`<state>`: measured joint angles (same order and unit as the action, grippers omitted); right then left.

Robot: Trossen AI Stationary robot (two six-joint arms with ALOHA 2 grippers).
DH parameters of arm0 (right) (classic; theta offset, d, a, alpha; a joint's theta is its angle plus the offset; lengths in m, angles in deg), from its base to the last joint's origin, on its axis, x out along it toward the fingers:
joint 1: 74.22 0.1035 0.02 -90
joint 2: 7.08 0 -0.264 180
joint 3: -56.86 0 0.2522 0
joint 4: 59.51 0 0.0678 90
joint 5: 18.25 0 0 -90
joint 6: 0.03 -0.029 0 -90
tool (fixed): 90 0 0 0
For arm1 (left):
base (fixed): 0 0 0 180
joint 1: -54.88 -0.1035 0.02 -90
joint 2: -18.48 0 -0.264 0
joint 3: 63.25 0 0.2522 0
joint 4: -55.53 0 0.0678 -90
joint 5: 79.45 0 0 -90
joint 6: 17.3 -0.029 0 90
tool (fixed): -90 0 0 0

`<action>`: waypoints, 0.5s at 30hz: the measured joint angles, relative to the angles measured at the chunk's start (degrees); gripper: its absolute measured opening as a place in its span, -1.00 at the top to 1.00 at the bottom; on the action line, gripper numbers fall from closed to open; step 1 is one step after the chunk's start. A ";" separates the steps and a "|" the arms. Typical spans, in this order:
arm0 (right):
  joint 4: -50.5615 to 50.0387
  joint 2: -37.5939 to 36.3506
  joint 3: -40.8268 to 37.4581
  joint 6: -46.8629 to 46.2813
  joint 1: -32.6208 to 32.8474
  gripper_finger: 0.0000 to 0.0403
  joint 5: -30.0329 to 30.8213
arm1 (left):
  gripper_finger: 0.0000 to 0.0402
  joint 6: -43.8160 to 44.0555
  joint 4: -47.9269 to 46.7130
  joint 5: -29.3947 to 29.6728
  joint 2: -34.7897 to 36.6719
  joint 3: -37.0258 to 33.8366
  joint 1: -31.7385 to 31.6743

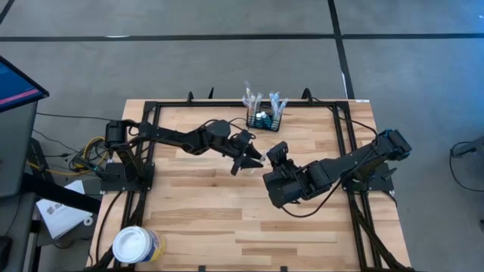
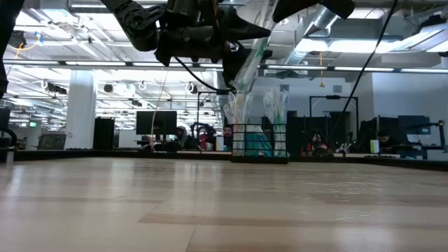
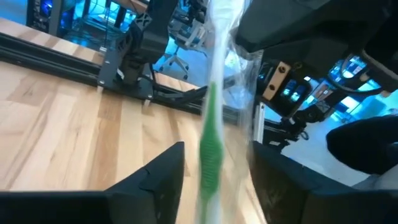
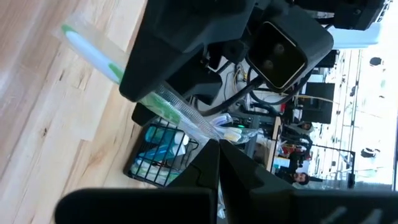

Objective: Pick & Place toothbrushing station
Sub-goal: Put the green toothbrush into the mesh organizer

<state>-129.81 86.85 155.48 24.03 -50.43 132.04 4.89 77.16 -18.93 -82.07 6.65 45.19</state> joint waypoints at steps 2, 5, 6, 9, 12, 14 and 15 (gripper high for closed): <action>0.02 0.00 0.00 -0.05 0.13 1.00 -0.04 | 0.22 -0.84 -0.13 0.20 0.00 0.00 0.00; 0.02 0.00 0.00 -0.07 0.13 1.00 -0.07 | 0.39 -0.93 -0.12 0.26 0.00 0.00 0.00; 0.02 0.01 0.00 -0.07 0.13 1.00 -0.12 | 0.46 -0.93 -0.14 0.36 0.00 0.00 0.00; 0.02 0.00 0.00 -0.25 0.13 1.00 -0.22 | 0.69 -0.95 -0.12 0.38 0.00 0.00 0.00; 0.18 0.00 0.00 -1.07 0.04 1.00 -0.79 | 0.91 -2.14 -0.18 0.58 0.00 0.00 0.00; 0.11 0.00 0.00 -1.14 0.04 1.00 -1.91 | 0.94 -2.79 -0.53 0.70 0.00 0.00 -0.02; 0.09 0.00 0.00 -1.14 0.04 1.00 -2.23 | 0.93 -2.86 -0.57 1.12 0.00 0.00 0.00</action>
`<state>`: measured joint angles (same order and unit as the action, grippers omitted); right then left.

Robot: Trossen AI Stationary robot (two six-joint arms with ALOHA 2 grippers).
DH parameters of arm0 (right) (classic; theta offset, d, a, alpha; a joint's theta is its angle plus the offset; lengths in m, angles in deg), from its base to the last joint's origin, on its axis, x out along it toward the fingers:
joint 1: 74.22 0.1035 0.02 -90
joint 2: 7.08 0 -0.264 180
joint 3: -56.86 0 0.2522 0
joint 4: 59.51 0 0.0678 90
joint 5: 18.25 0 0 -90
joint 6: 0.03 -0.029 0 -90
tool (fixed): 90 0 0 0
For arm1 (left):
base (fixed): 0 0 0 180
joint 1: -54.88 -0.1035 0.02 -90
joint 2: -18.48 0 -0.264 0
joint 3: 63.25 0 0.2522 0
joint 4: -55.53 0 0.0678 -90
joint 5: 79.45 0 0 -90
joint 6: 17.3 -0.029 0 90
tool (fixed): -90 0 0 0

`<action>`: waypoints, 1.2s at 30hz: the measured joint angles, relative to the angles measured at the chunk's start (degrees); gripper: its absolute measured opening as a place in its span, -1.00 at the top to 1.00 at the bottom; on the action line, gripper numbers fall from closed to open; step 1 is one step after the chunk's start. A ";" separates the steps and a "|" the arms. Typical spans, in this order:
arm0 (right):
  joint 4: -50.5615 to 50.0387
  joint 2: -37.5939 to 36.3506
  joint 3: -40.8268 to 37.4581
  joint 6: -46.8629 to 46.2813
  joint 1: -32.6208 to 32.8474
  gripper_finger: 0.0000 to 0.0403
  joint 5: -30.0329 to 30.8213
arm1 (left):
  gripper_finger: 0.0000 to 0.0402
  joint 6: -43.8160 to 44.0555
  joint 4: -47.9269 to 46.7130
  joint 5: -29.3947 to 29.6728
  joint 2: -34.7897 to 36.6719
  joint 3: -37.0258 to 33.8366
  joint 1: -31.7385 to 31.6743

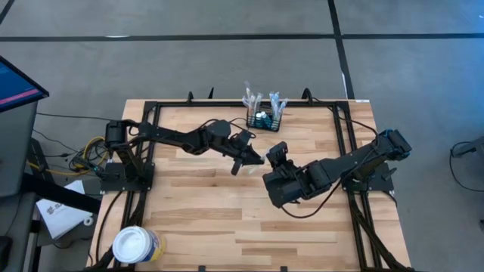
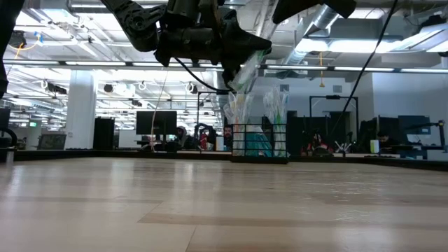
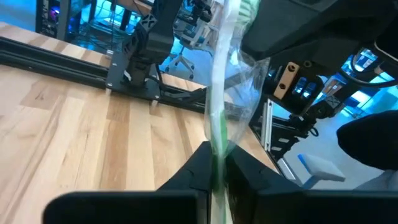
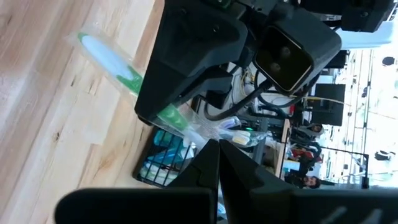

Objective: Pick & Place toothbrushing station
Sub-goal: Put the green toothbrush into the mesh organizer

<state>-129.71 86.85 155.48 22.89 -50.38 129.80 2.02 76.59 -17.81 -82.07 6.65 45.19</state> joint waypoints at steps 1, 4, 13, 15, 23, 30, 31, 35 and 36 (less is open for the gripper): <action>-0.03 0.00 0.00 0.00 0.00 1.00 -0.15 | 0.93 -0.01 0.01 0.41 0.00 0.00 0.00; -0.07 -0.02 0.00 -0.02 0.00 1.00 -0.21 | 0.94 -0.11 0.03 1.46 0.00 0.00 -0.02; 1.48 -1.91 -0.11 -2.17 0.94 0.78 -5.16 | 0.95 -1.54 0.36 5.46 0.00 0.00 -0.20; 2.13 -3.18 -0.04 -3.05 0.85 0.72 -7.44 | 0.95 -1.56 0.40 6.47 0.00 0.00 -0.47; 3.54 -9.19 -0.88 -12.82 0.79 0.65 -17.04 | 0.94 -4.39 1.46 10.03 0.00 0.00 -0.79; 10.96 -17.75 -10.38 -15.28 0.76 0.65 -18.23 | 0.94 -5.83 4.51 10.43 0.00 0.00 -0.19; 12.94 -19.23 -12.19 -15.43 0.76 0.65 -18.52 | 0.94 -5.83 5.06 10.43 0.00 0.00 -0.01; 23.09 -25.38 -19.95 -15.49 -0.15 0.65 -20.92 | 0.94 -7.09 6.30 11.61 0.00 0.00 0.78; 25.26 -26.82 -21.86 -15.56 -0.59 0.65 -21.37 | 0.94 -7.71 6.55 12.13 0.00 0.00 1.07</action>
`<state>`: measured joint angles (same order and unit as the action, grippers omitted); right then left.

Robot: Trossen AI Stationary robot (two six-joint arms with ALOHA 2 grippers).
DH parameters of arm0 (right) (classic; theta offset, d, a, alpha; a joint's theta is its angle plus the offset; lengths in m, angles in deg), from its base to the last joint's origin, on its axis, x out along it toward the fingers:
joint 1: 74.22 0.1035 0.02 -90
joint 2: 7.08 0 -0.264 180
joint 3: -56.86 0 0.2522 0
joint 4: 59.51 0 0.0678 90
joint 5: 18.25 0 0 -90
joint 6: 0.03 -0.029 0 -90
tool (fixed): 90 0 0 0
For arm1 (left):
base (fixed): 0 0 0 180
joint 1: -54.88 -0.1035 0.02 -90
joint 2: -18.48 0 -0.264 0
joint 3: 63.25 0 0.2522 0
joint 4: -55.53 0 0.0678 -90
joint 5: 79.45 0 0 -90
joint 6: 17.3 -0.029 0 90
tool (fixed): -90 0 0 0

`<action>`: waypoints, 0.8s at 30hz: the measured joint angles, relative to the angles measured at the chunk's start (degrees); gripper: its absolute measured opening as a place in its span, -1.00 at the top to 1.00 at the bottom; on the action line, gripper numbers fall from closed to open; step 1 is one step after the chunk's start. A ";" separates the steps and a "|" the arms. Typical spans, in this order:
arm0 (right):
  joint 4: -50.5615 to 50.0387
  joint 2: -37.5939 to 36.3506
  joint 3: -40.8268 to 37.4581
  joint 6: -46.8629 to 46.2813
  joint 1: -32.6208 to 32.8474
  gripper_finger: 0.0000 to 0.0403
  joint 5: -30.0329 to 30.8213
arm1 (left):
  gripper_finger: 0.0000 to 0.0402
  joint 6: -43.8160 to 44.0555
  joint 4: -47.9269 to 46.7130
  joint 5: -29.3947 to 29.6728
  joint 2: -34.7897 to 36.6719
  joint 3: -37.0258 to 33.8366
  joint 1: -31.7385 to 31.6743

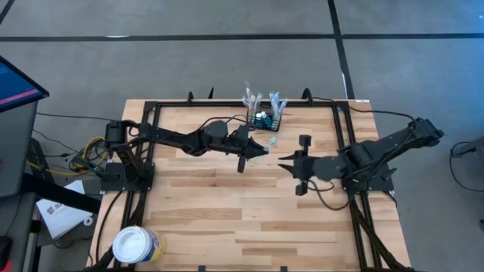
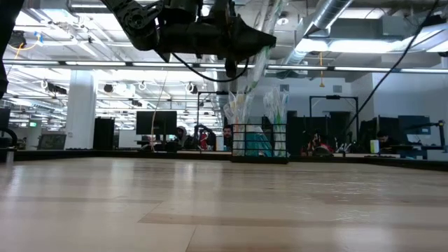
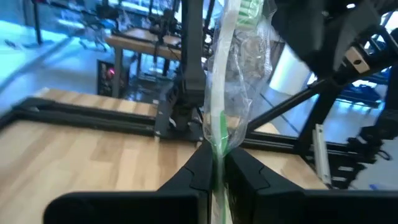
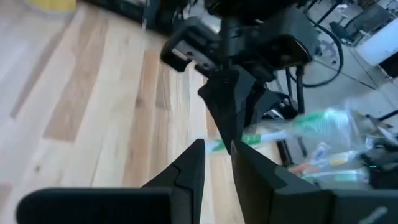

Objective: Pick & Place toothbrushing station
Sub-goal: Put the green toothbrush into the mesh organizer

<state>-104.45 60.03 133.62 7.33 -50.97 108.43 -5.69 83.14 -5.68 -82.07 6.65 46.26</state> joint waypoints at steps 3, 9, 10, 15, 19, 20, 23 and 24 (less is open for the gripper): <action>7.10 -3.85 -5.36 -0.29 -2.08 0.65 -1.94 | 0.94 -1.25 0.43 2.72 0.00 0.00 0.89; 17.82 -8.49 -13.45 -1.01 -7.08 0.65 -9.45 | 0.94 -2.76 2.11 3.79 0.00 0.00 1.73; 19.82 -8.92 -14.53 -1.25 -7.90 0.65 -11.57 | 0.94 -2.79 2.44 3.80 0.00 0.00 1.84; 27.14 -9.96 -18.64 -1.38 -12.05 0.65 -18.86 | 0.93 -2.81 2.80 3.80 0.00 0.00 1.86; 28.14 -9.92 -19.62 -0.96 -15.33 0.65 -20.77 | 0.93 -2.79 2.86 4.02 0.00 0.00 1.86; 28.38 -9.92 -19.62 -0.96 -16.24 0.65 -22.33 | 0.93 -2.81 2.86 4.08 0.00 0.00 1.86; 28.76 -9.92 -19.62 -0.95 -19.07 0.65 -27.18 | 0.93 -2.83 2.86 4.24 0.00 0.00 1.86; 28.71 -9.92 -19.62 -0.95 -19.96 0.65 -27.99 | 0.93 -2.84 2.86 4.24 0.00 0.00 1.86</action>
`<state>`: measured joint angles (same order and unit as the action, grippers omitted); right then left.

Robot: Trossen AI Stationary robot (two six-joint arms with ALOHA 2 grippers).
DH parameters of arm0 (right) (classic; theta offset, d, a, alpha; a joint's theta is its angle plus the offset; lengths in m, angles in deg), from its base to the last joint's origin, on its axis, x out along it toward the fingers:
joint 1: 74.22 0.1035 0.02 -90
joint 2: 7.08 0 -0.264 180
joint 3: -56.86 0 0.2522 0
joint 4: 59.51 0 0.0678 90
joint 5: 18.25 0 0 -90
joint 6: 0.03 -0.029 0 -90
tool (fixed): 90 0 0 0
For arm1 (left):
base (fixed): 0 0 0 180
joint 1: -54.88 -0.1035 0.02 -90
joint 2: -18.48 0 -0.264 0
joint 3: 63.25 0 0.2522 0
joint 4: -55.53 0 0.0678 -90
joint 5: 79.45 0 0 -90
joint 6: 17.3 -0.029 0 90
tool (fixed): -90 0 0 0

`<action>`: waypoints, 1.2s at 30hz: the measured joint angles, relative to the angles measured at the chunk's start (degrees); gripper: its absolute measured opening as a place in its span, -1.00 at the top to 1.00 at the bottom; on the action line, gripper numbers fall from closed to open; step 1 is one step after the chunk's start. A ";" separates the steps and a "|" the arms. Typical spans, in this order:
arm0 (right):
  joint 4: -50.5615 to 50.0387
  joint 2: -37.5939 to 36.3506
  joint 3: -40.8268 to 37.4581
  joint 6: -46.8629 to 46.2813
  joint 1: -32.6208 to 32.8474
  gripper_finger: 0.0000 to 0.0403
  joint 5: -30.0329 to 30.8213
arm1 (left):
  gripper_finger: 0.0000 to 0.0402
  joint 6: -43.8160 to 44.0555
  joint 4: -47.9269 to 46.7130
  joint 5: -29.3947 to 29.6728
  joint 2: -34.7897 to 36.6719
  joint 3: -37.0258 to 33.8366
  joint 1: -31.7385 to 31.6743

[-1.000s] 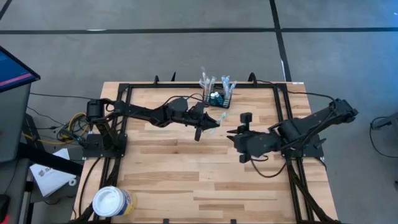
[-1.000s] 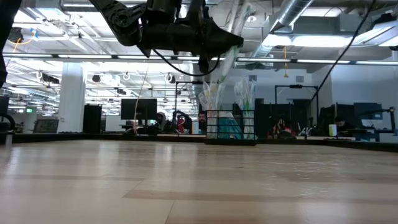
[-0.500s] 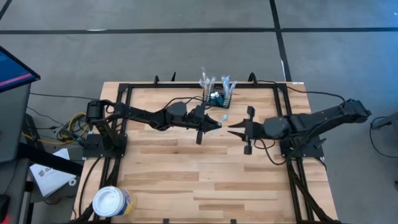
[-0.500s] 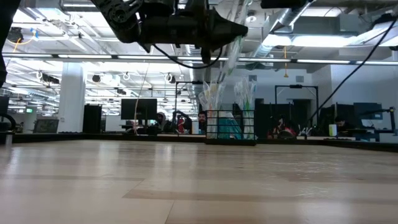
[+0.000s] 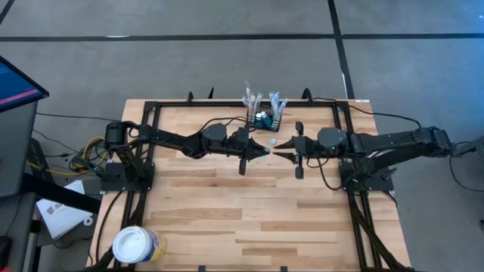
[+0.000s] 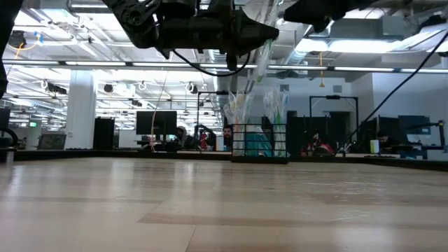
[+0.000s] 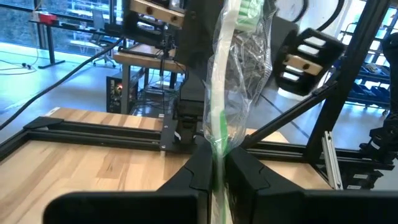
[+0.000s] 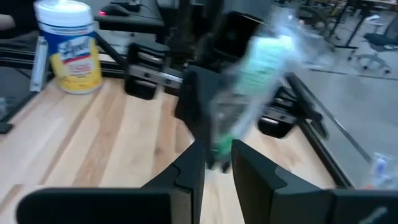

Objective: Pick & Place toothbrushing station
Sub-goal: Put the green toothbrush into the mesh organizer

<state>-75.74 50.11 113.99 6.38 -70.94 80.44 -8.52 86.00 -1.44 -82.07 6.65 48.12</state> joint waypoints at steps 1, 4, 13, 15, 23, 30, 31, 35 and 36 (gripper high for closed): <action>-0.12 0.00 0.00 0.00 -0.86 0.65 -0.14 | 0.93 0.00 0.00 0.00 0.00 0.00 0.00; -0.32 0.00 0.00 0.01 -3.41 0.65 -1.94 | 0.93 0.00 0.00 0.00 0.00 0.00 0.00; 0.61 0.00 0.00 1.87 -10.49 0.65 -15.29 | 0.93 -1.05 0.00 0.00 0.00 0.00 0.00; 0.26 0.00 0.00 2.61 -11.99 0.65 -18.33 | 0.93 -1.05 0.00 -0.01 0.00 0.00 0.00; 16.49 -0.45 -8.27 -0.89 -17.65 0.65 -29.23 | 0.93 -1.05 -0.02 -0.01 0.00 0.00 0.00; 27.18 0.28 -12.79 -4.22 -17.95 0.65 -30.08 | 0.93 -1.49 -0.02 1.49 0.00 0.00 0.00; 27.21 0.32 -12.79 -4.30 -17.85 0.65 -30.12 | 0.93 -1.49 -0.02 1.51 0.00 0.00 0.00; 27.56 0.28 -12.76 -4.52 -17.96 0.65 -30.26 | 0.93 -1.49 -0.02 1.51 0.00 0.00 0.00; 27.86 0.28 -12.76 -4.58 -17.97 0.65 -30.33 | 0.93 -1.49 -0.02 1.51 0.00 0.00 0.00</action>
<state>-47.88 50.39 101.23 1.79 -88.90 50.11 -10.02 85.97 0.07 -82.07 6.65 48.12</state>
